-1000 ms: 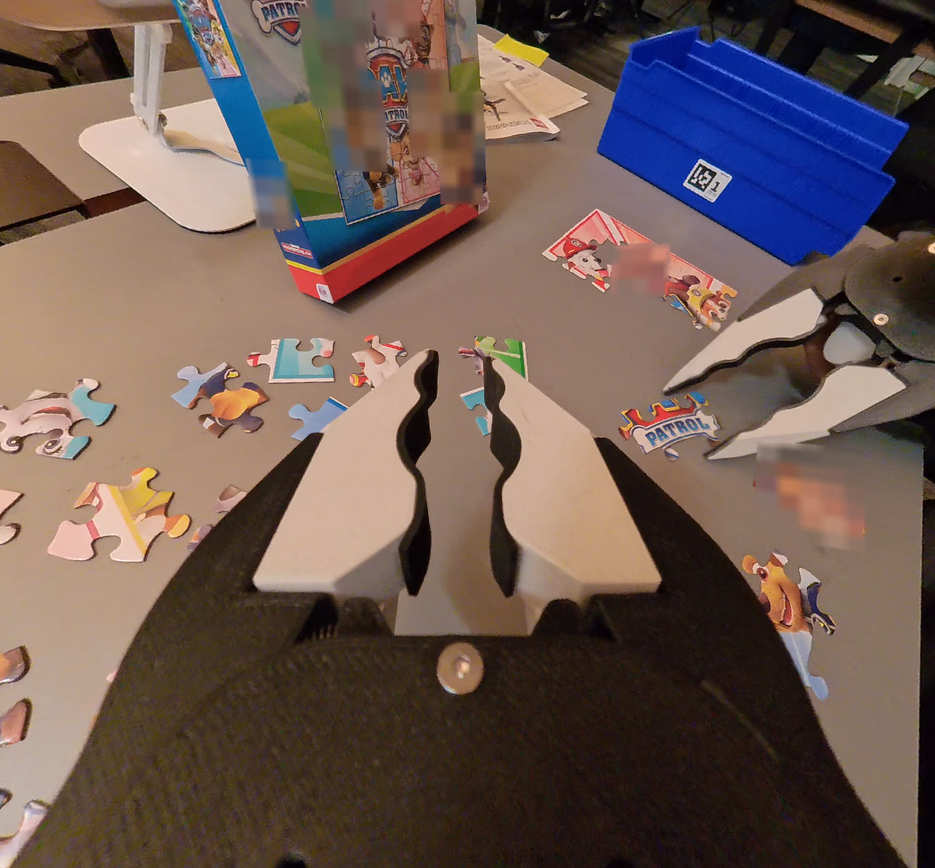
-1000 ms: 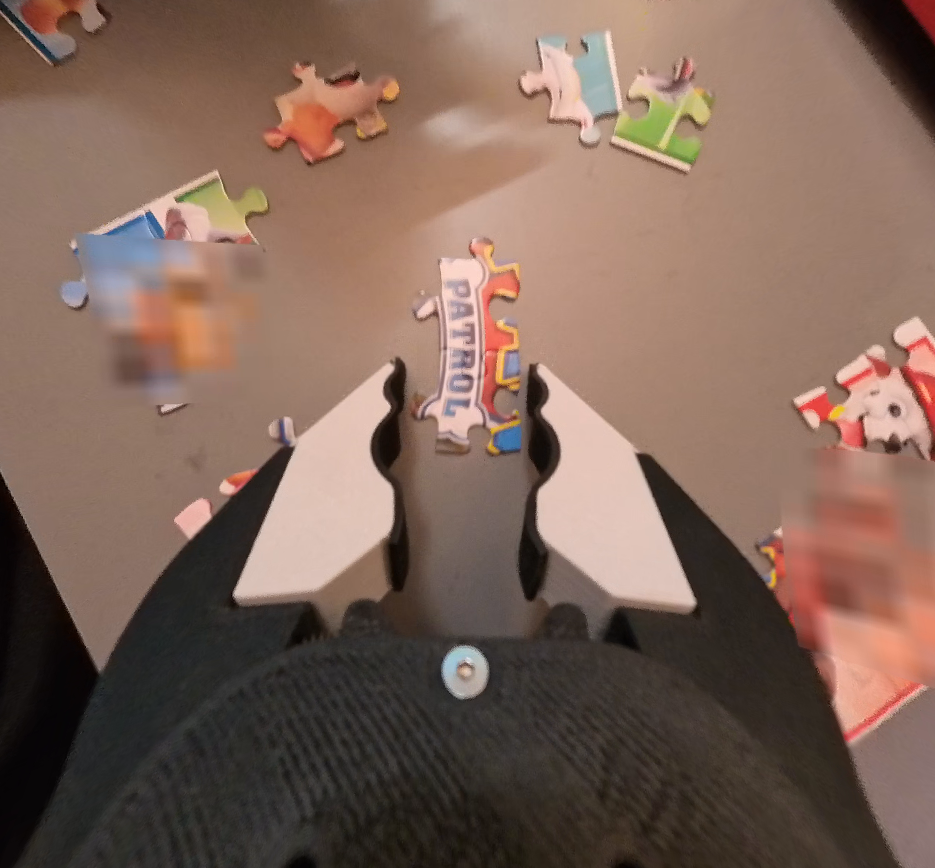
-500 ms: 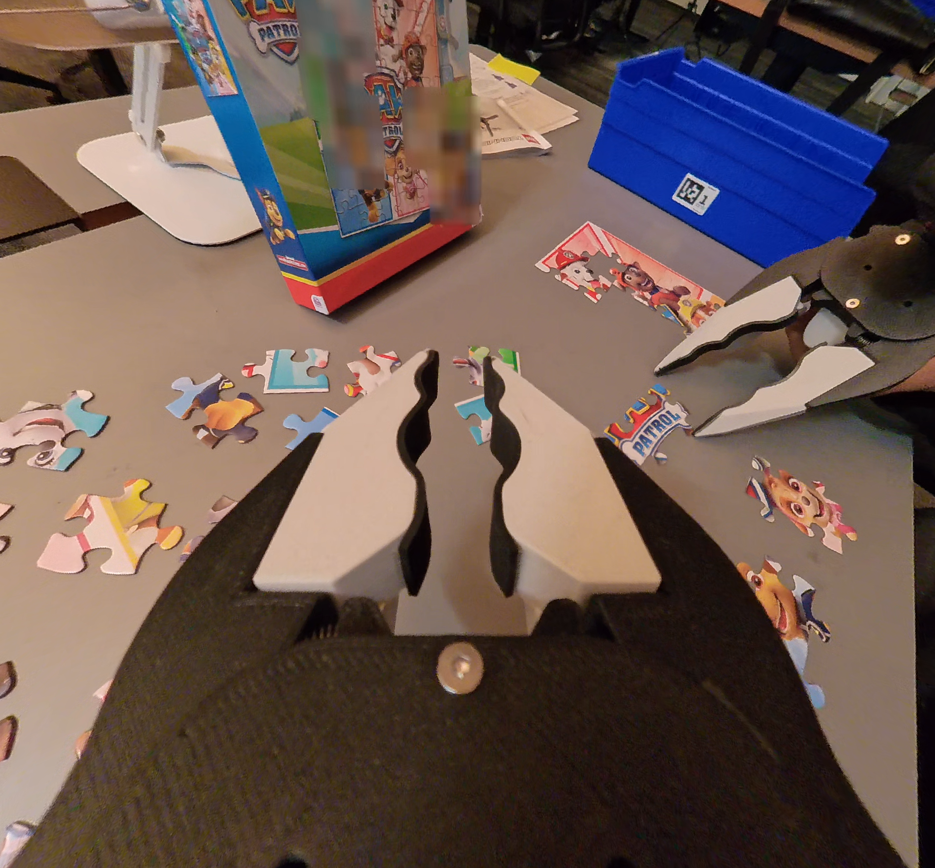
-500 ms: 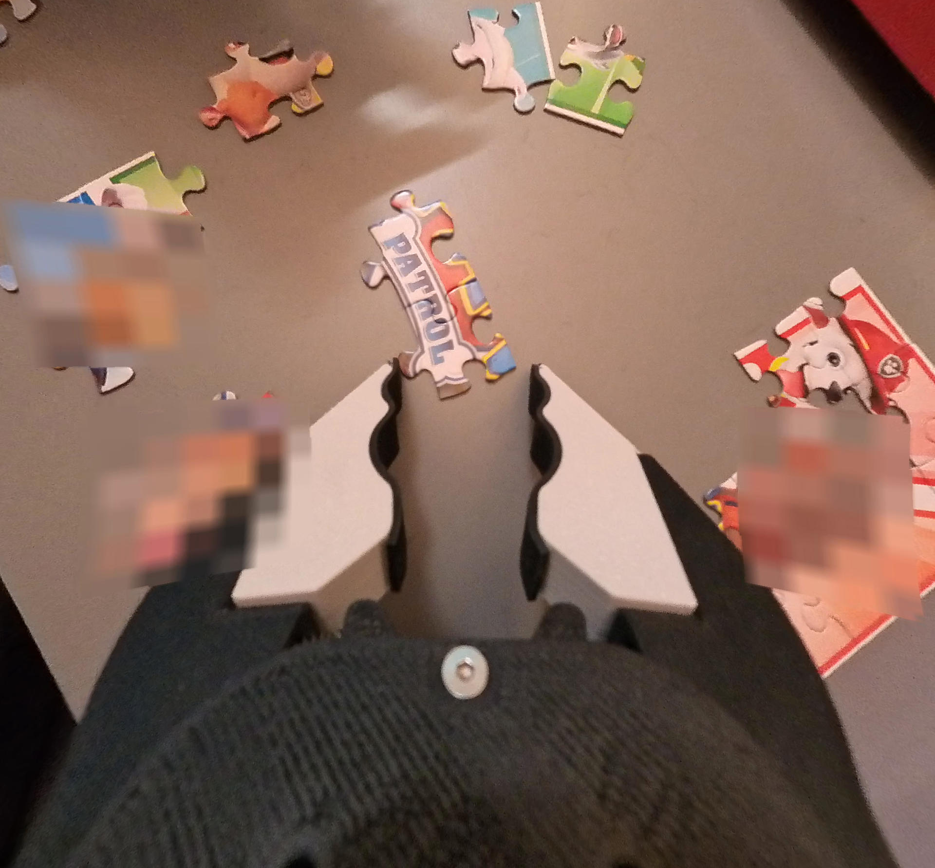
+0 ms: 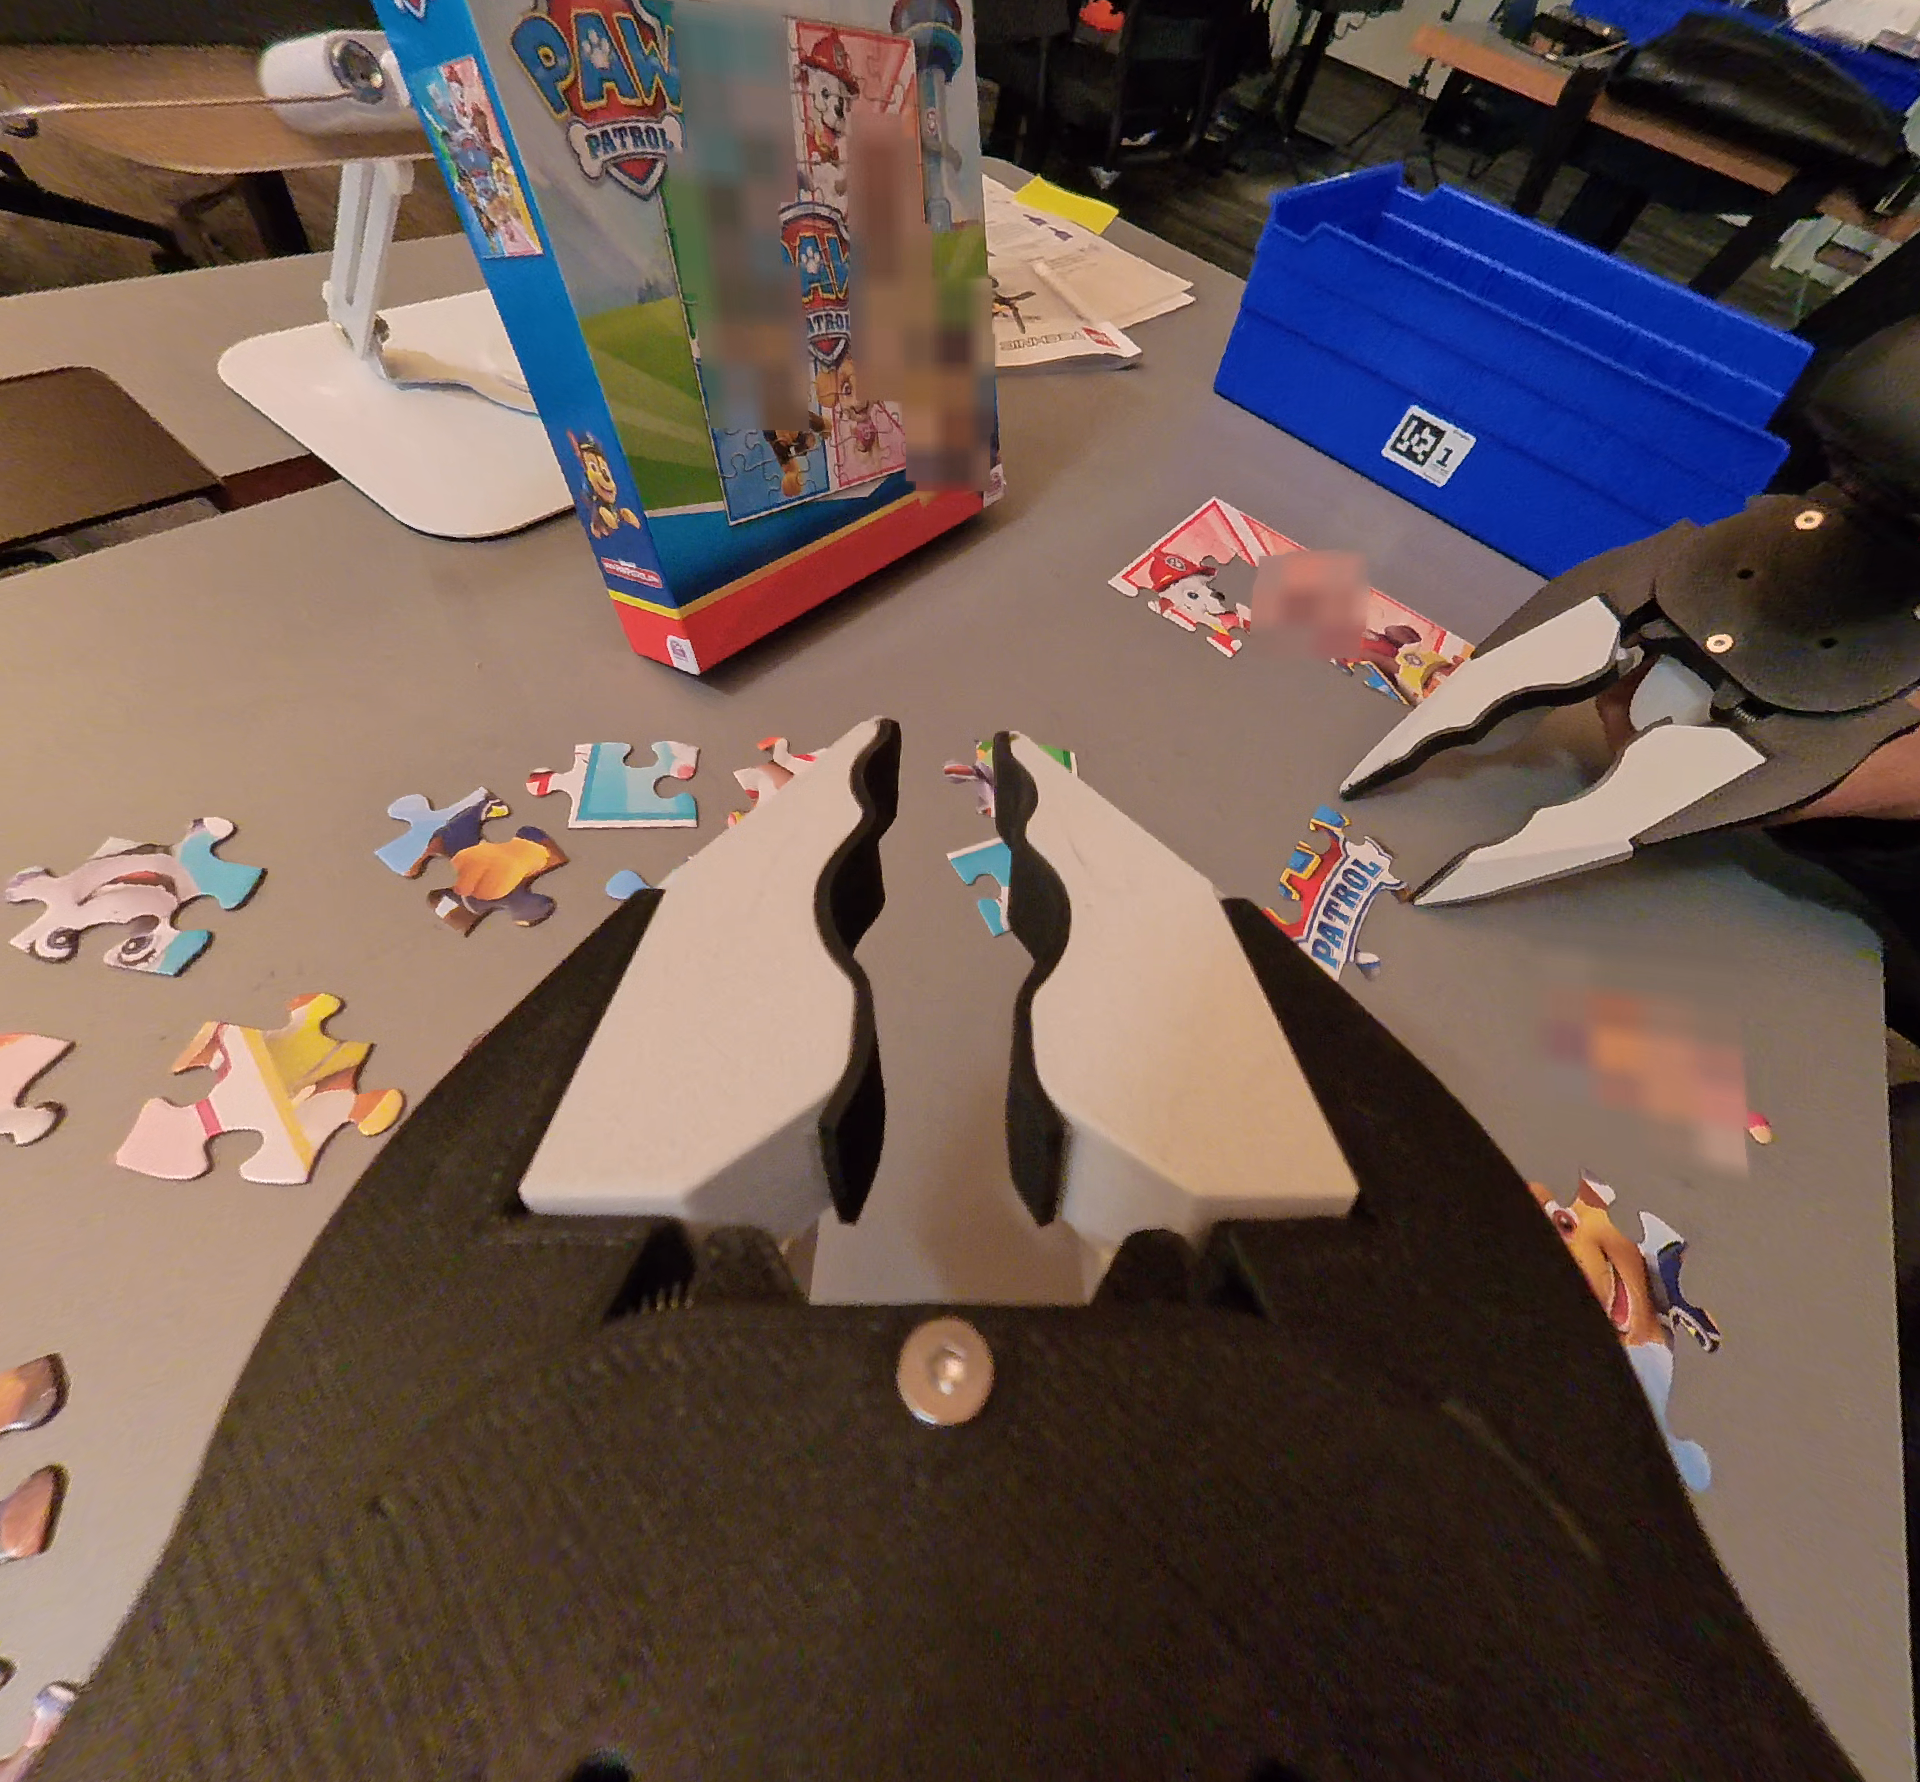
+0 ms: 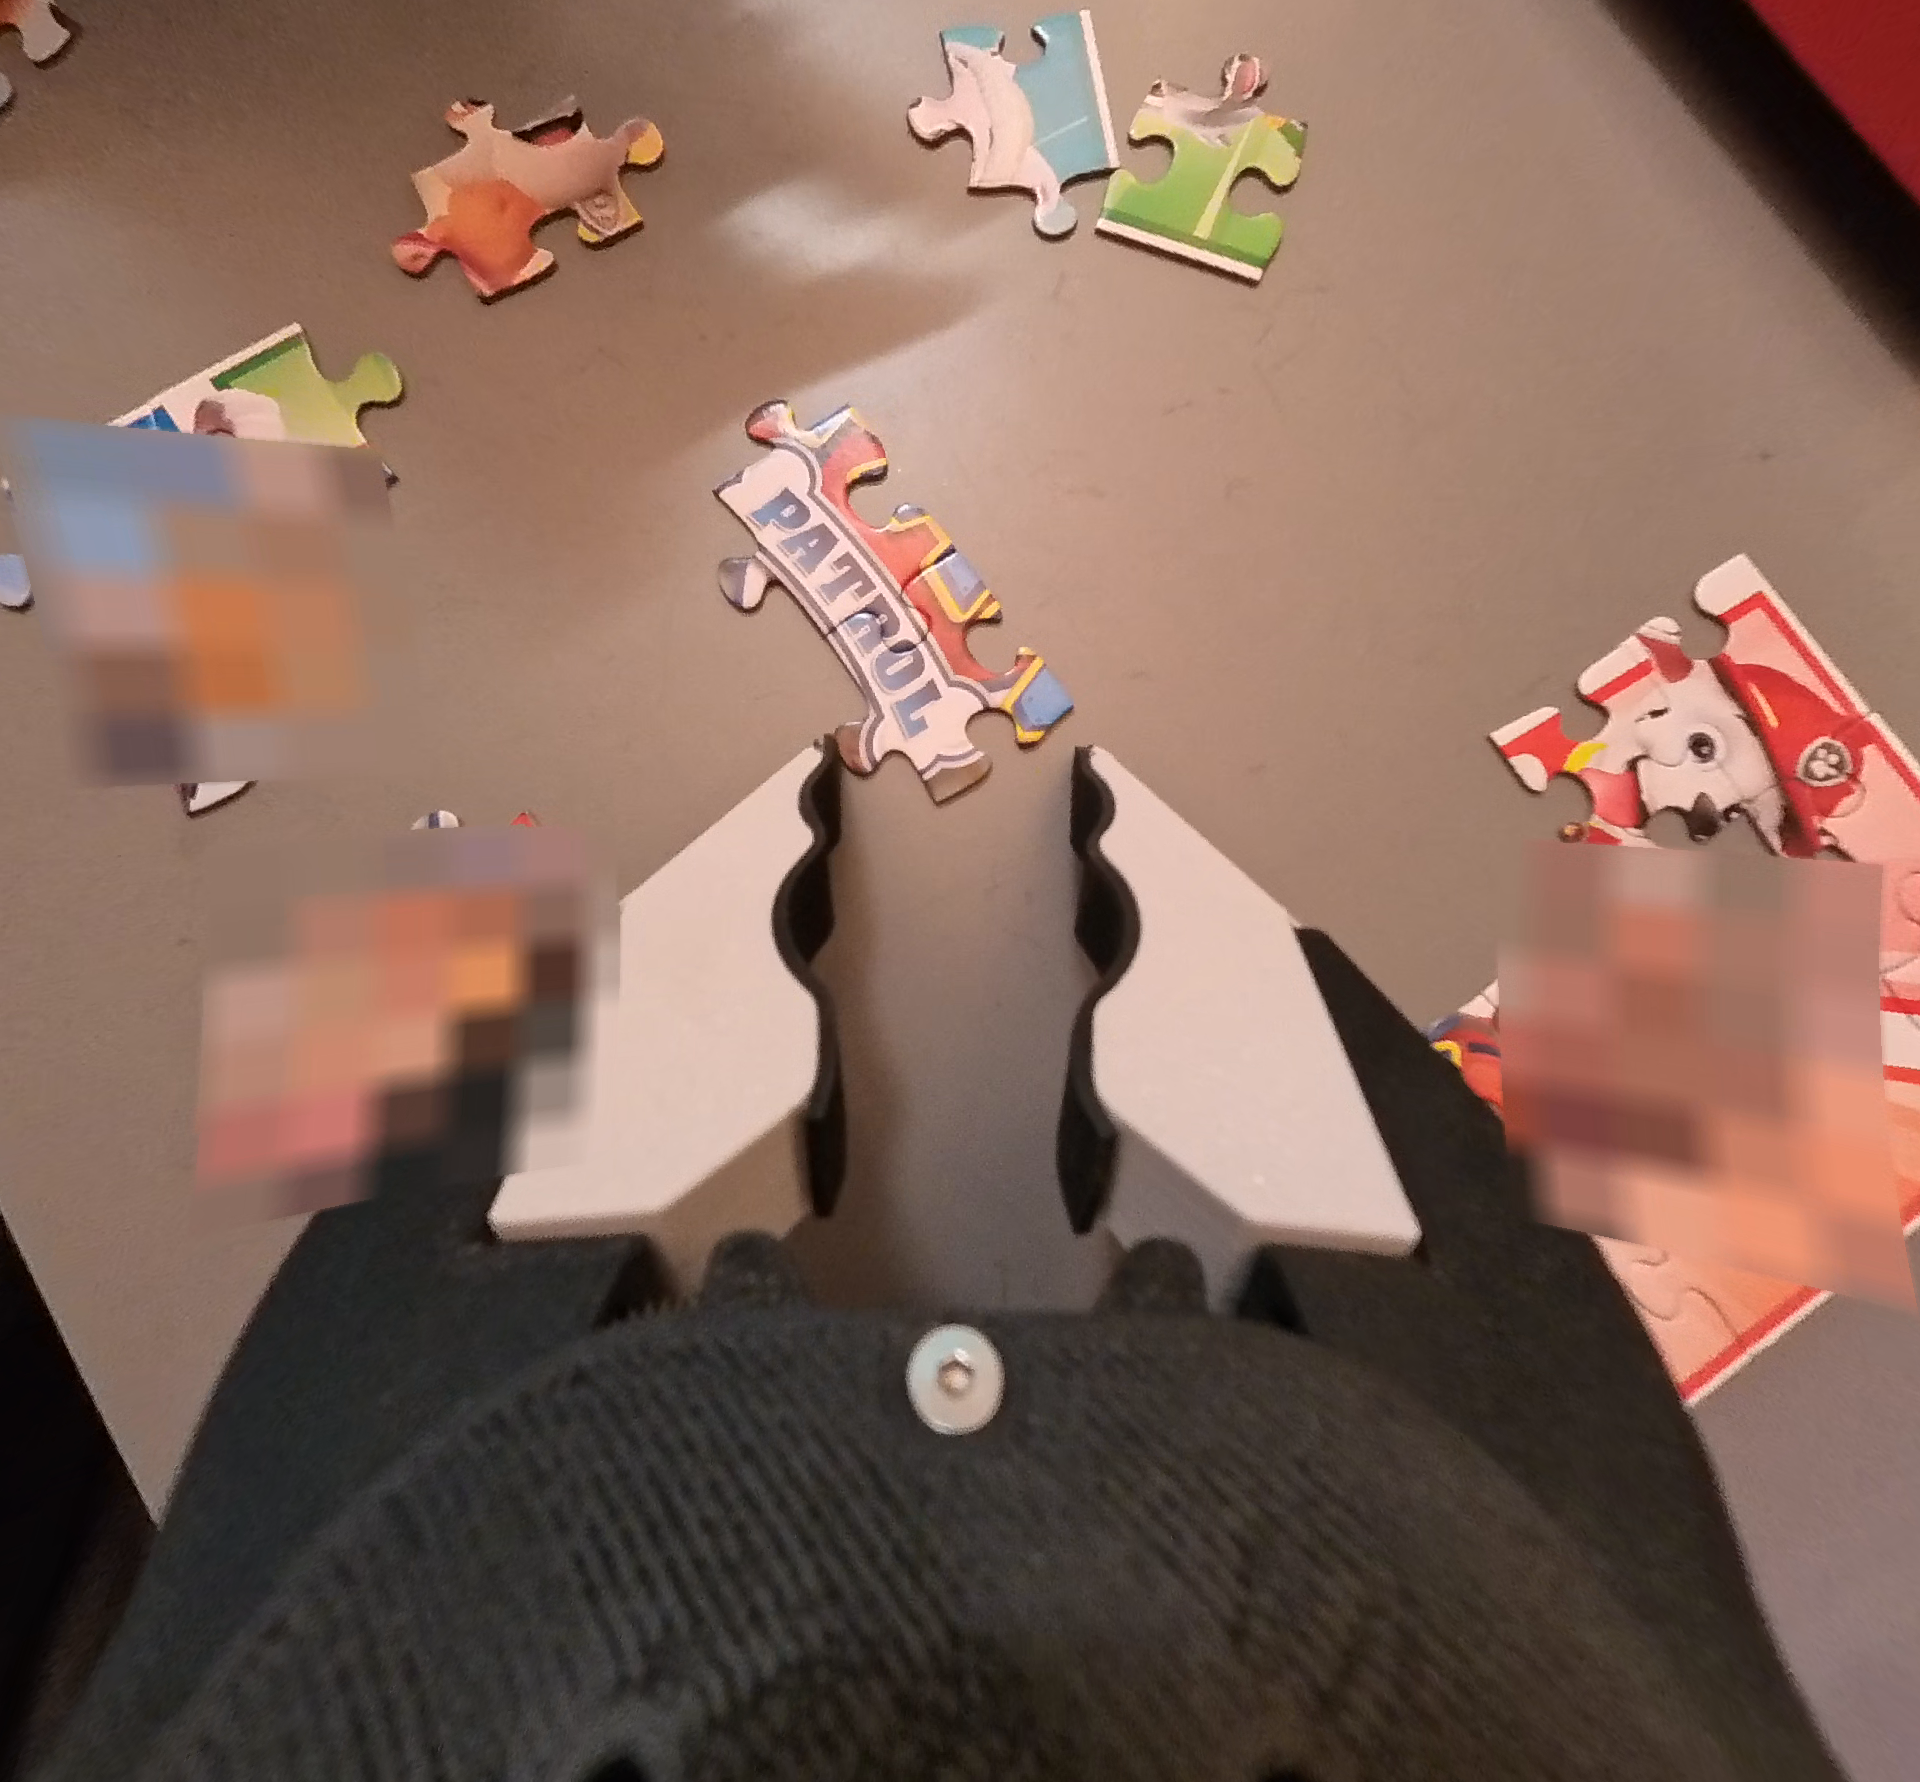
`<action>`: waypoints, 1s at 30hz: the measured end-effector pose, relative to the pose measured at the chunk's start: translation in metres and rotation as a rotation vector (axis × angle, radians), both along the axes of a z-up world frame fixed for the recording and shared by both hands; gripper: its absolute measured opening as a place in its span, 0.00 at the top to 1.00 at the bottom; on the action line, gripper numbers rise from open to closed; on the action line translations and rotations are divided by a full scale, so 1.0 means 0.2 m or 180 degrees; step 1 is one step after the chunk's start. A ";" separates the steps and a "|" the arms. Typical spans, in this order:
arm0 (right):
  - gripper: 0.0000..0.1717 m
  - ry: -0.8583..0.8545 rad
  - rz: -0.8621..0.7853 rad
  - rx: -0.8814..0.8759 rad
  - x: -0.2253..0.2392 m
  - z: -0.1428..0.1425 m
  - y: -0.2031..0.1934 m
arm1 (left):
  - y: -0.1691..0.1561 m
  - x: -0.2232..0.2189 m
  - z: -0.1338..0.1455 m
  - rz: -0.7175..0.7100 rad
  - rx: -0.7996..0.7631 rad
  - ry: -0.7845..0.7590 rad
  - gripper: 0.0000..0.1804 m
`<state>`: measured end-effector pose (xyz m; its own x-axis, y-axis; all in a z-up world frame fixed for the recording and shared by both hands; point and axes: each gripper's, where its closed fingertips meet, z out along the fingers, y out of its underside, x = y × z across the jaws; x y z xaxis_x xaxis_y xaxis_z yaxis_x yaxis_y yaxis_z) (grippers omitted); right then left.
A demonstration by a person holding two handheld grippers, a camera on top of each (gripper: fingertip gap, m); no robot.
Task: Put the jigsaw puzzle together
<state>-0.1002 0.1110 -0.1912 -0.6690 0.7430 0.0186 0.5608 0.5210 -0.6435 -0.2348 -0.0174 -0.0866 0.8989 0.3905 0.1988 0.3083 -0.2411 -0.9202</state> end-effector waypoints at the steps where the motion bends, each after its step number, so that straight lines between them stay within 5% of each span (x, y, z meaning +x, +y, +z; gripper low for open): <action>1: 0.74 0.0005 0.0006 0.0002 0.00 0.00 0.00 | 0.00 0.00 0.00 0.0013 0.0017 -0.0004 0.91; 9: 0.74 0.0897 -0.0059 -0.0438 -0.17 0.34 -0.02 | -0.08 -0.06 0.05 0.0250 0.0018 0.0059 0.89; 14: 0.74 0.1586 -0.0168 -0.0912 -0.33 0.54 -0.06 | -0.39 -0.14 0.20 0.0879 -0.0256 0.0430 0.89; 17: 0.79 0.1921 -0.0239 -0.1199 -0.35 0.57 -0.07 | -0.53 -0.15 0.32 0.1107 0.0018 0.0400 0.89; 21: 0.82 0.2155 -0.0280 -0.0924 -0.32 0.57 -0.03 | -0.63 -0.16 0.42 0.1271 0.0469 0.0287 0.88; 30: 0.82 0.2048 -0.0418 -0.1327 -0.32 0.59 0.01 | -0.62 -0.17 0.46 0.1098 0.1098 -0.0082 0.87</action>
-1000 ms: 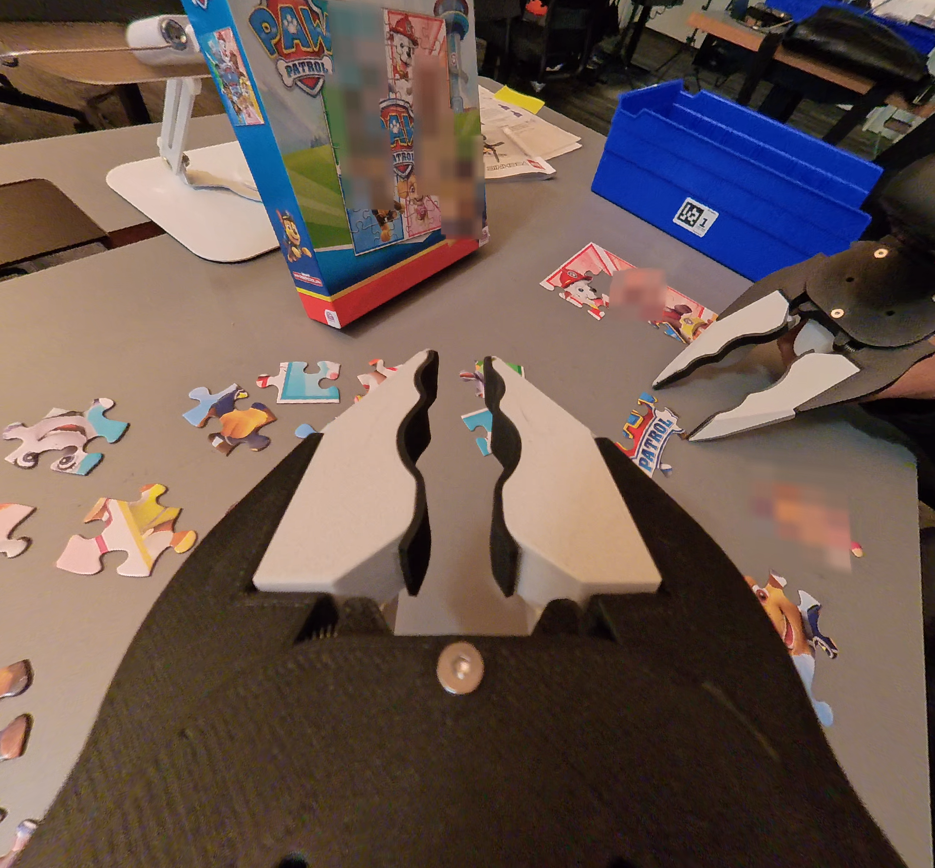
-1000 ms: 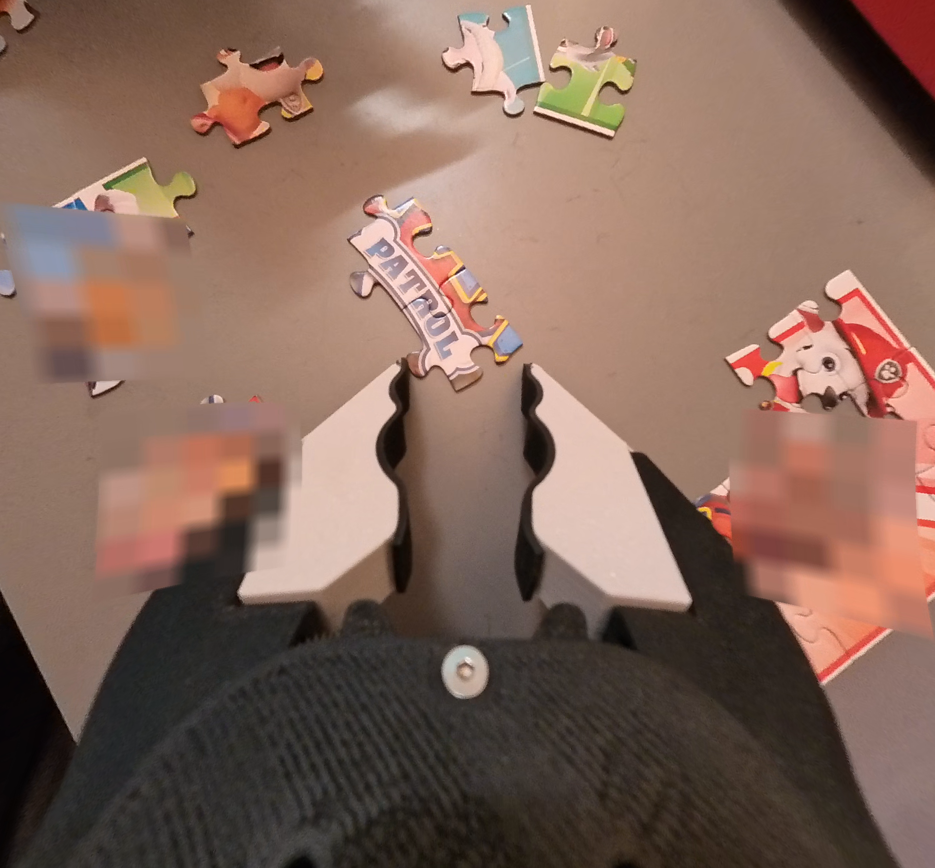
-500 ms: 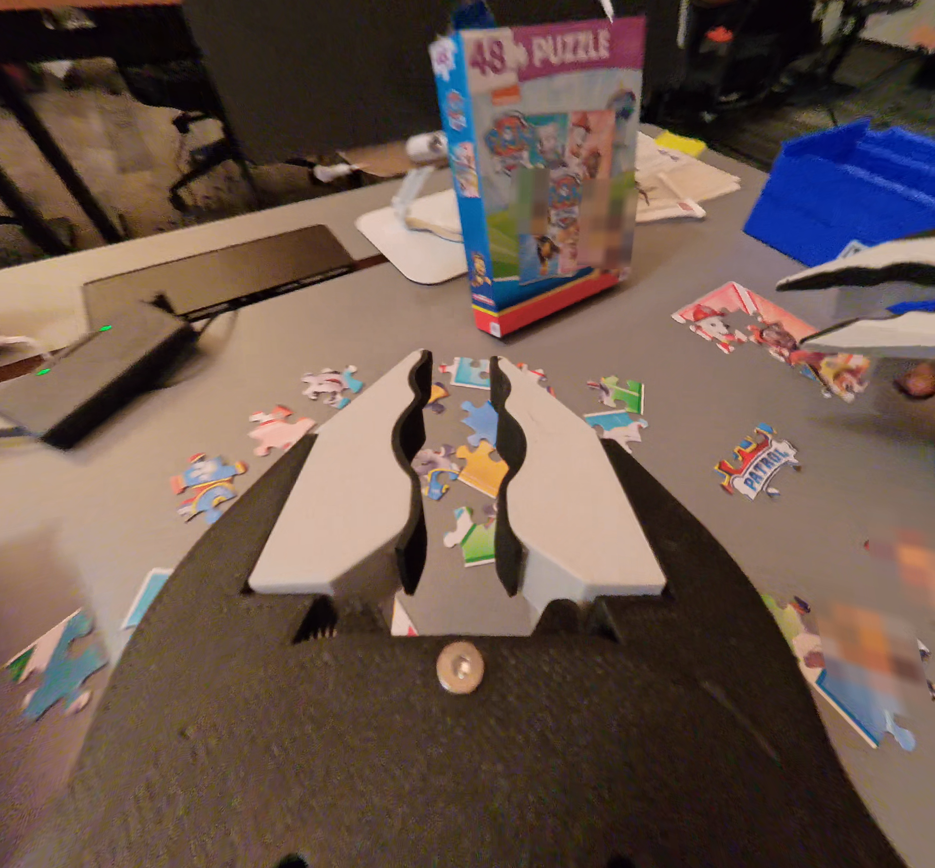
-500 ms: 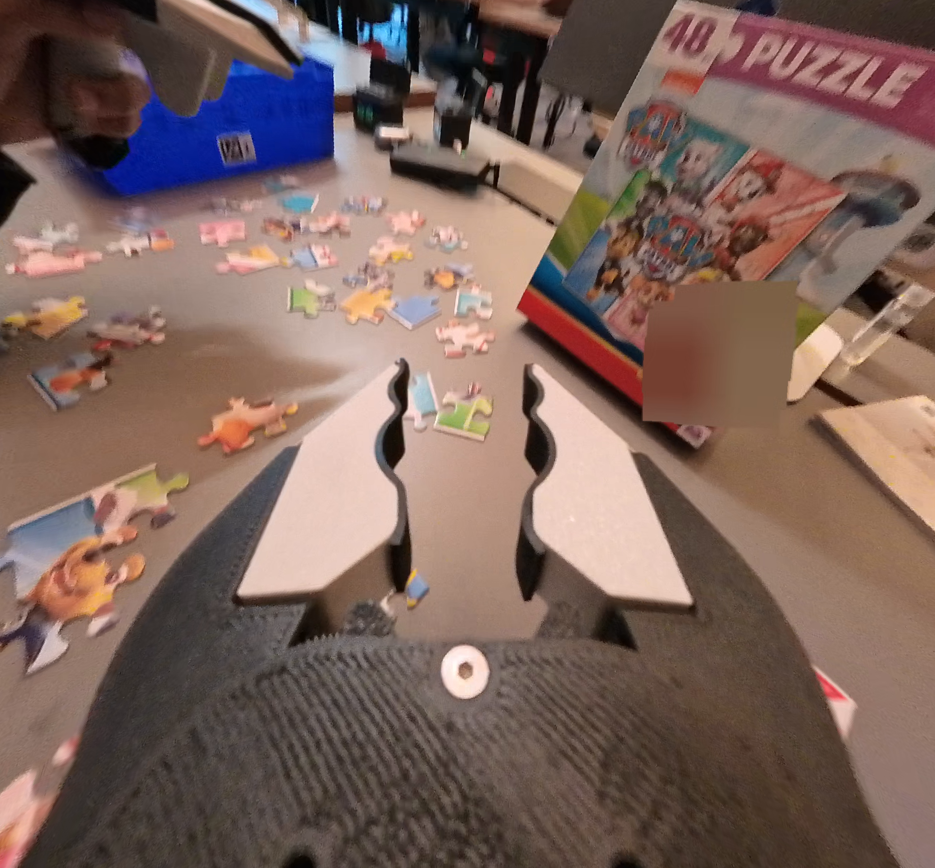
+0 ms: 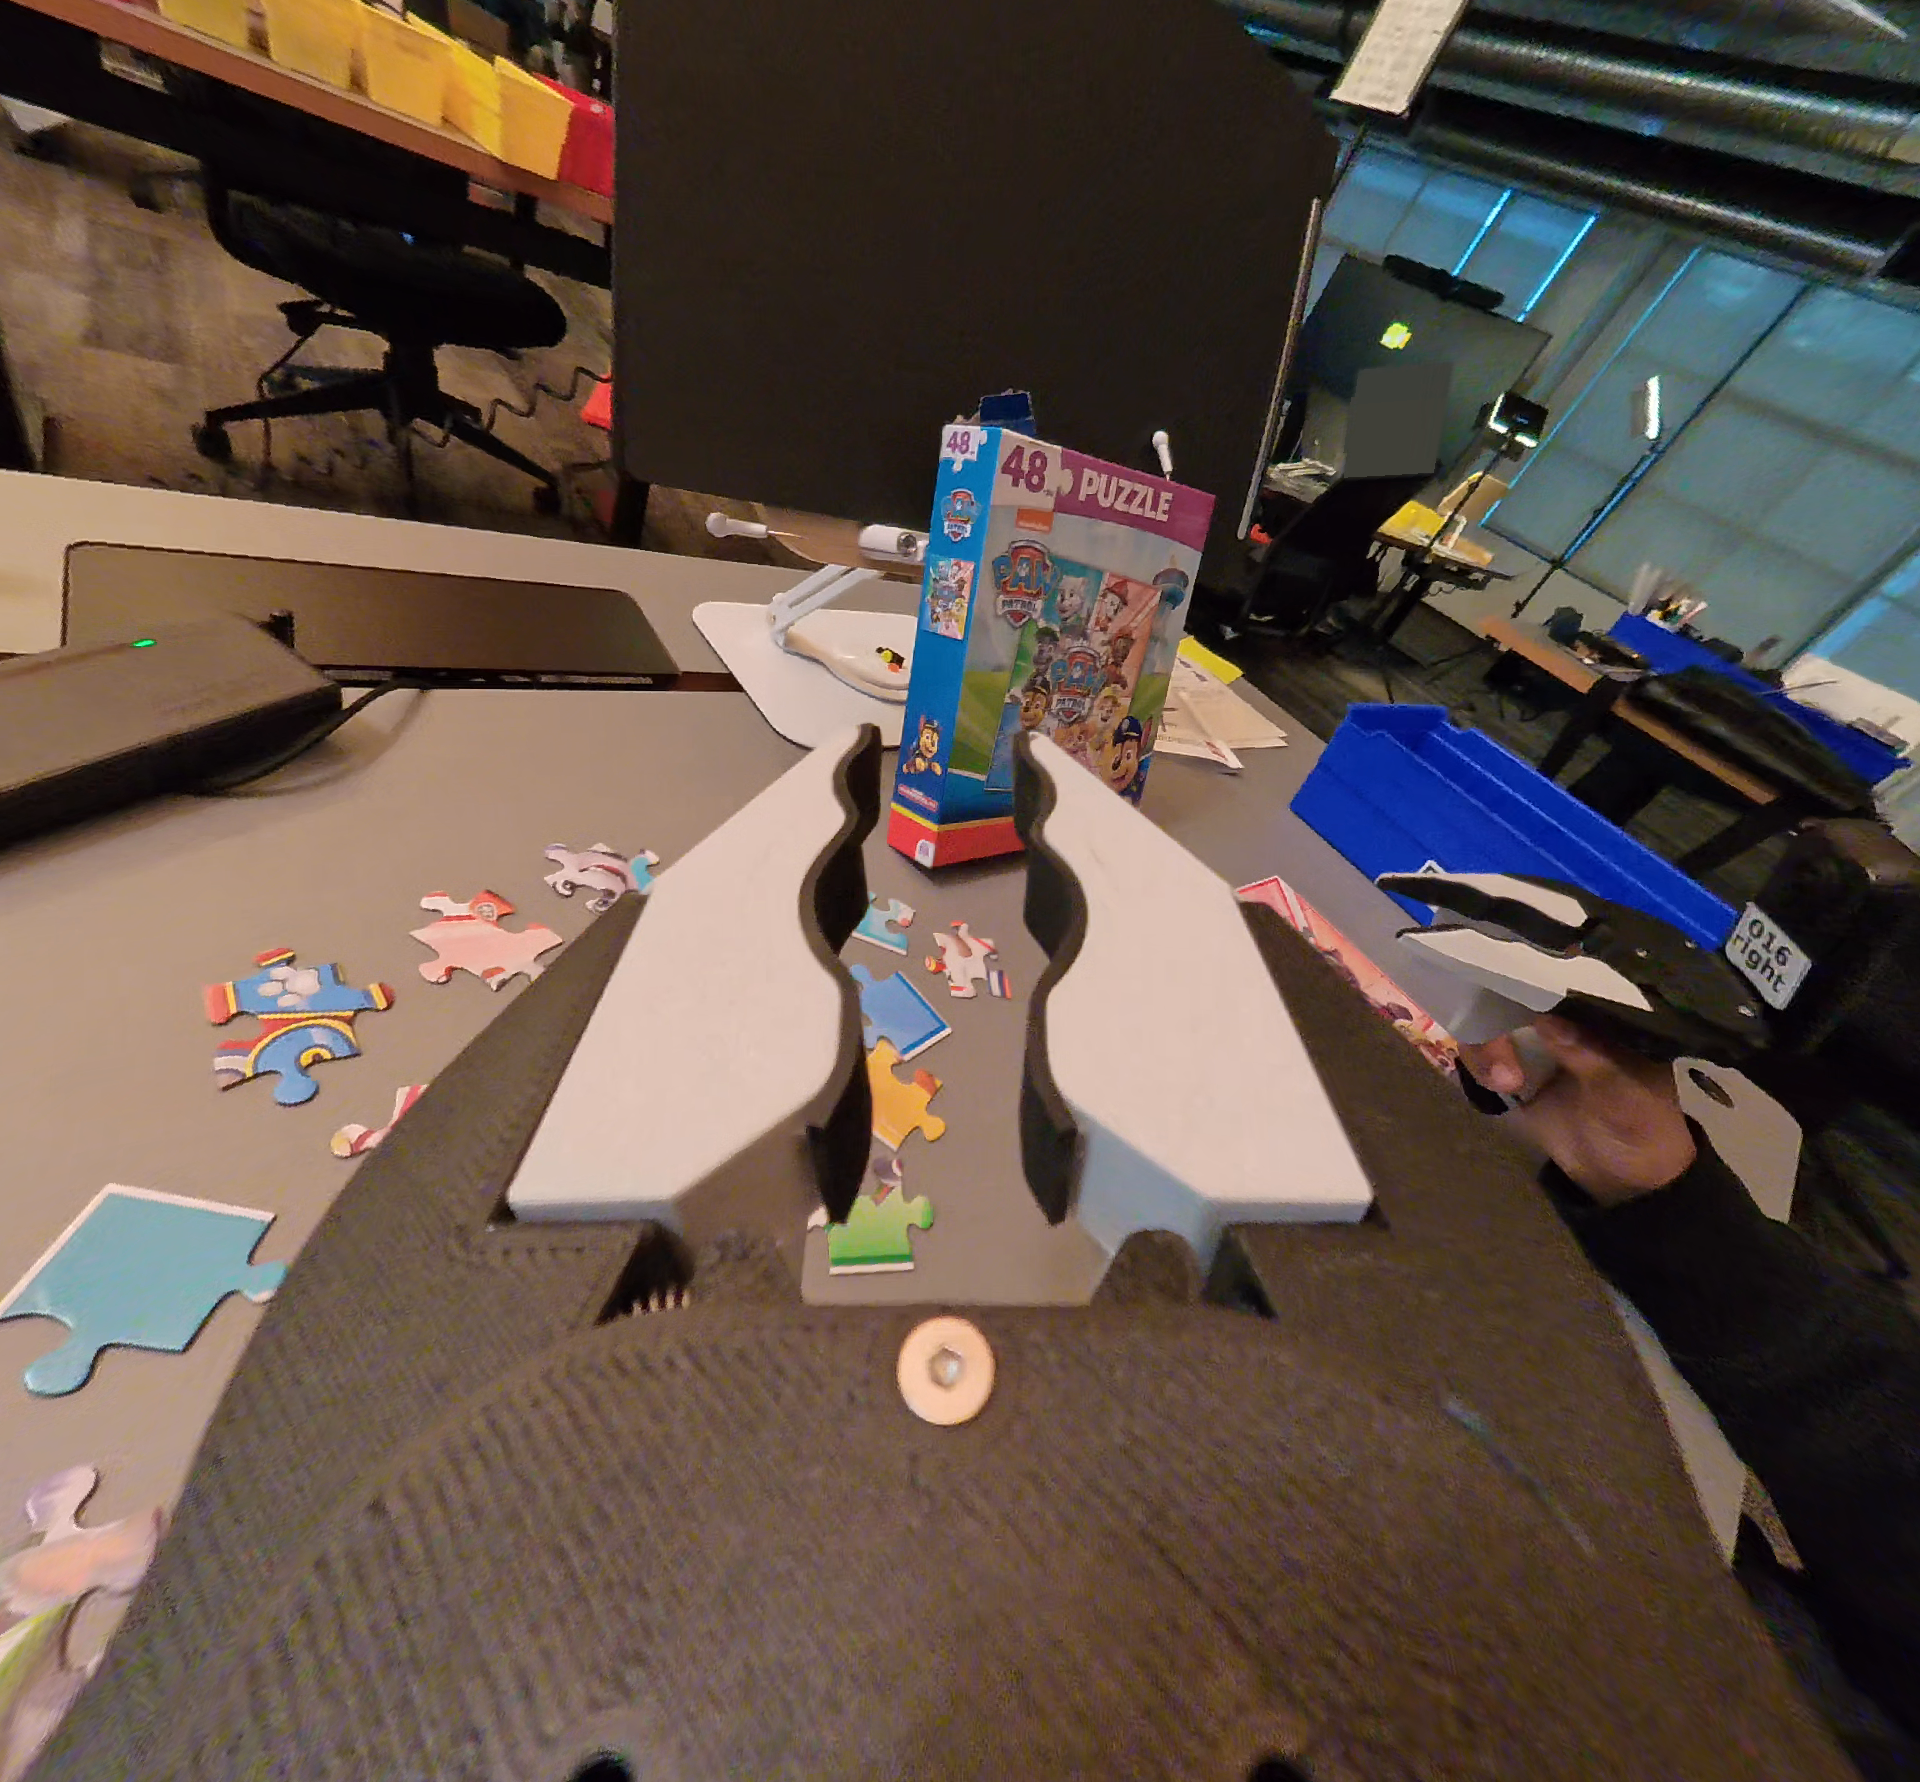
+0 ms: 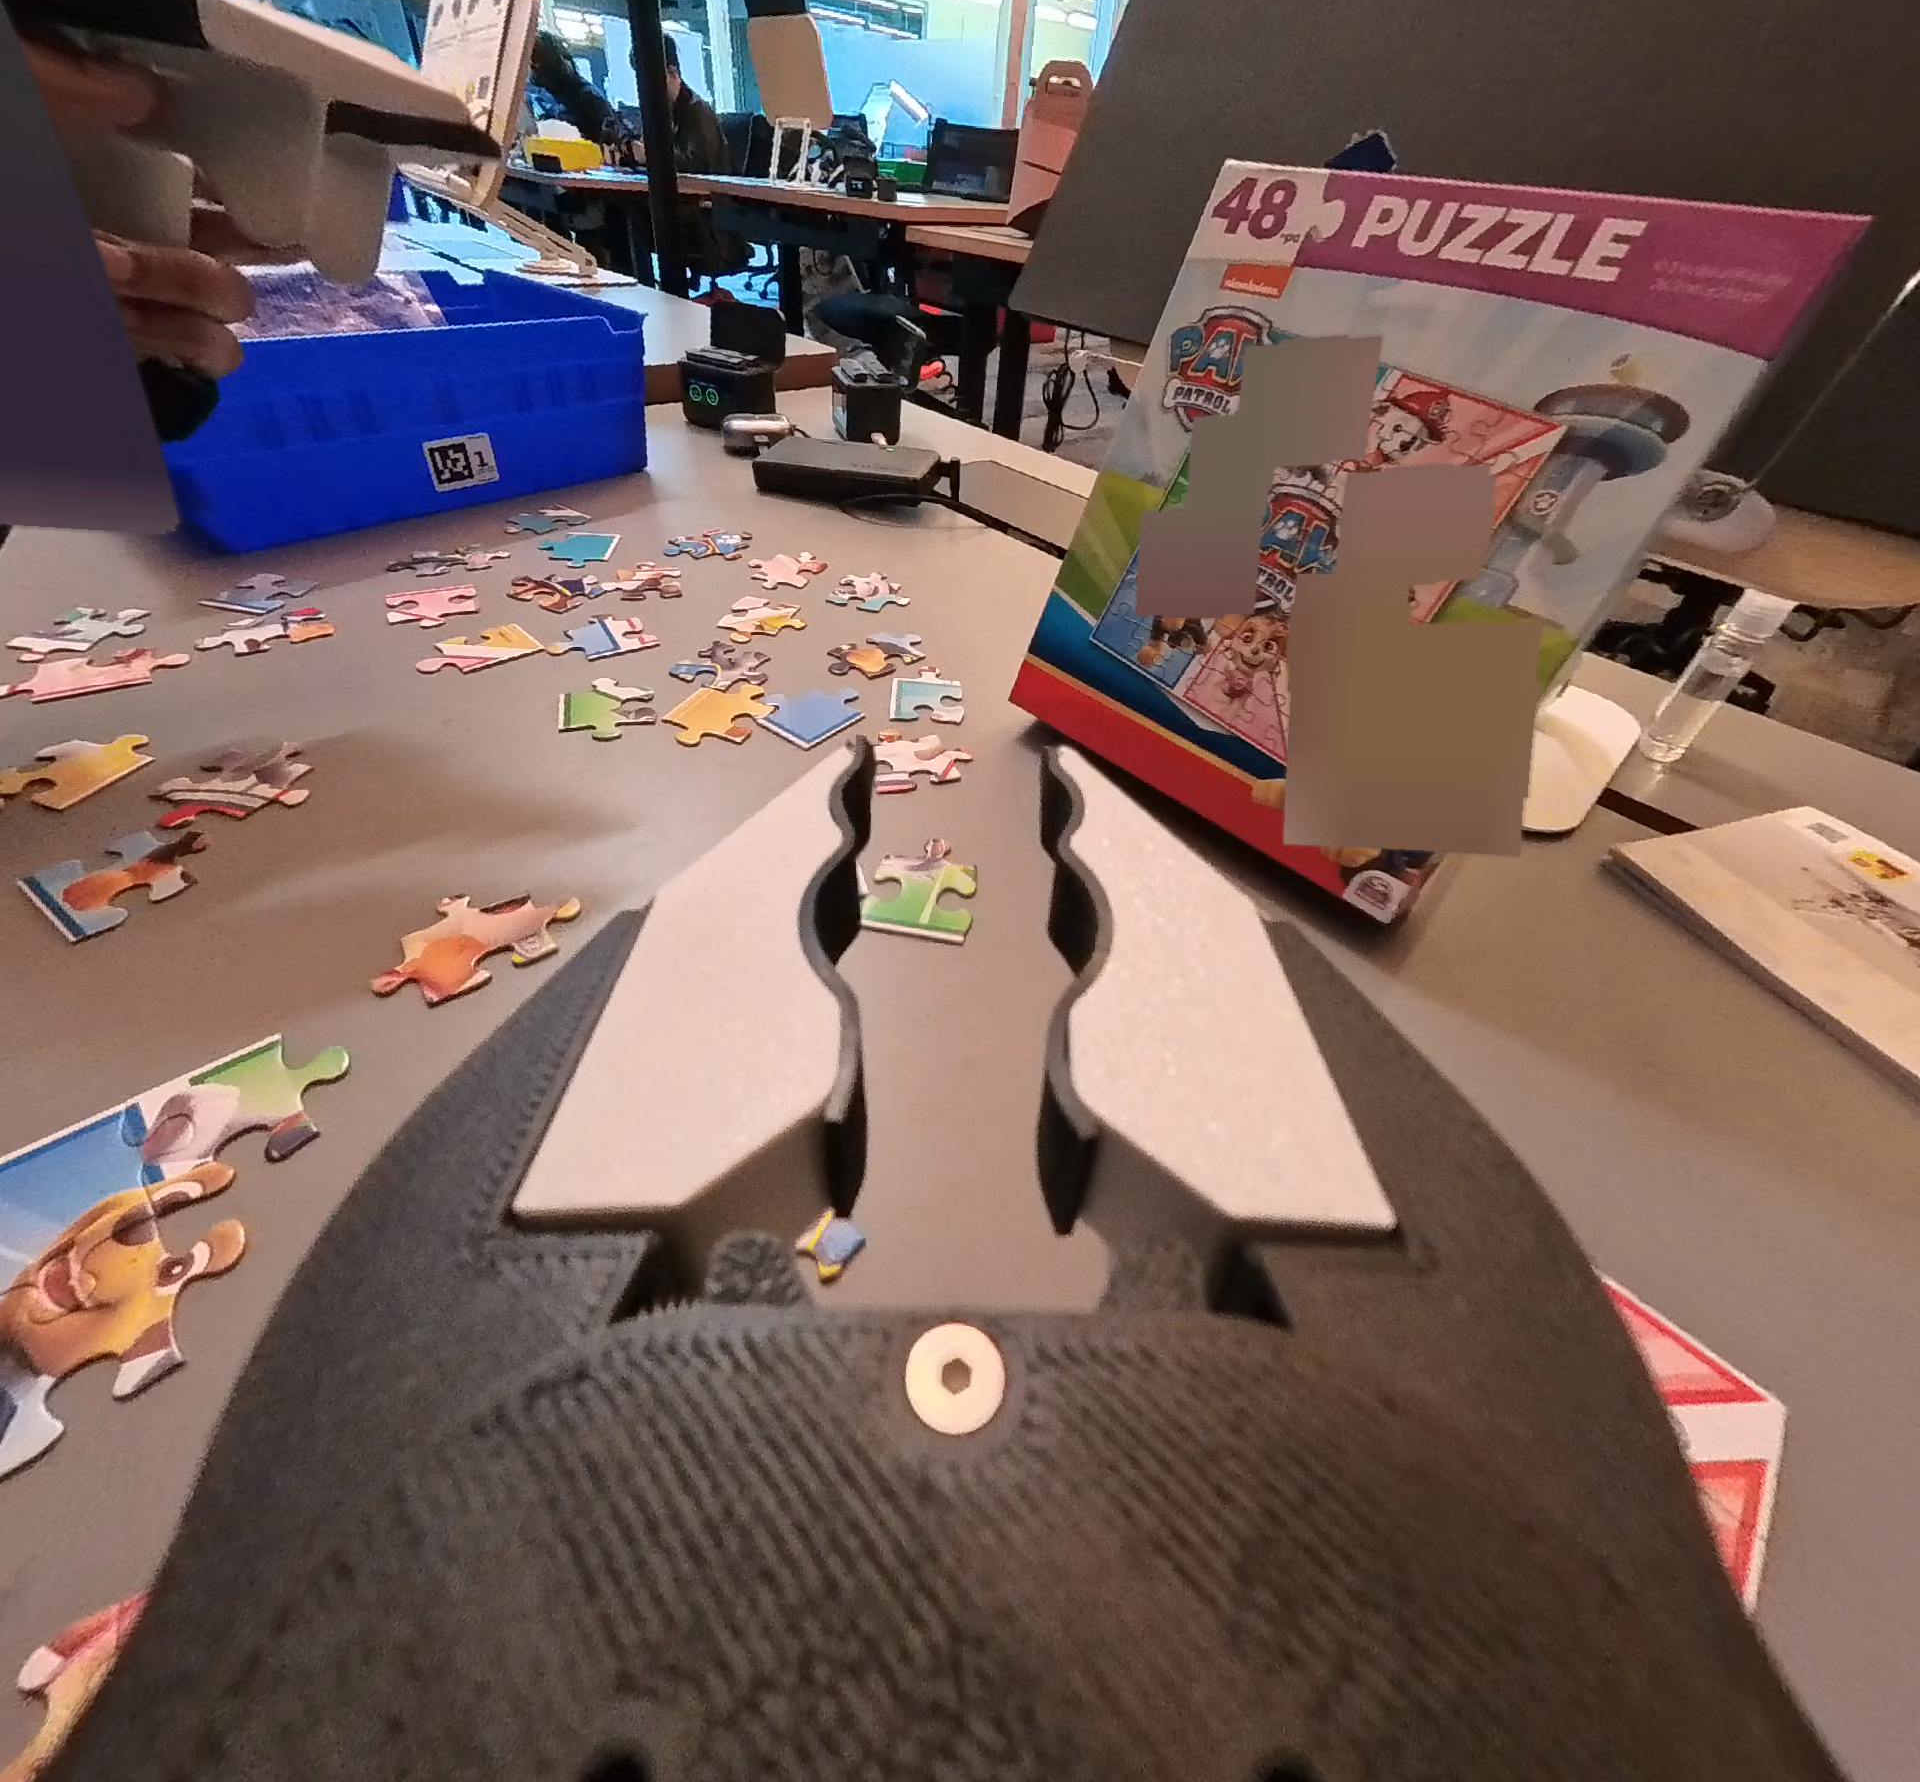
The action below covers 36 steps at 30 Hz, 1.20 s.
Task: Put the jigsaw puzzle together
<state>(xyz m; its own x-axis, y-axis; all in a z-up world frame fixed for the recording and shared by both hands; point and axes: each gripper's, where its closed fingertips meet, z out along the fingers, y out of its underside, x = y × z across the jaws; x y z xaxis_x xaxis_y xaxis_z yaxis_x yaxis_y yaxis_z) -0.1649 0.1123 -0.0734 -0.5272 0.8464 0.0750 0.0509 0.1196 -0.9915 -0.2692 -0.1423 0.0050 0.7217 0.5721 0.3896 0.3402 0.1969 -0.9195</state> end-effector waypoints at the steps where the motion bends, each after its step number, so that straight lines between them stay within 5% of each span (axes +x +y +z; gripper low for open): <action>1: 0.82 0.0001 -0.0008 -0.0010 0.00 0.00 0.00 | 0.00 0.00 0.00 0.0004 -0.0006 0.0017 0.87; 16: 0.83 0.0128 -0.0020 -0.0427 0.03 0.09 0.07 | 0.11 0.06 0.05 -0.0136 -0.0042 0.0128 0.87; 36: 0.83 0.0159 -0.0100 -0.0319 0.03 0.08 0.07 | 0.18 0.05 0.00 -0.0243 -0.0073 0.0047 0.87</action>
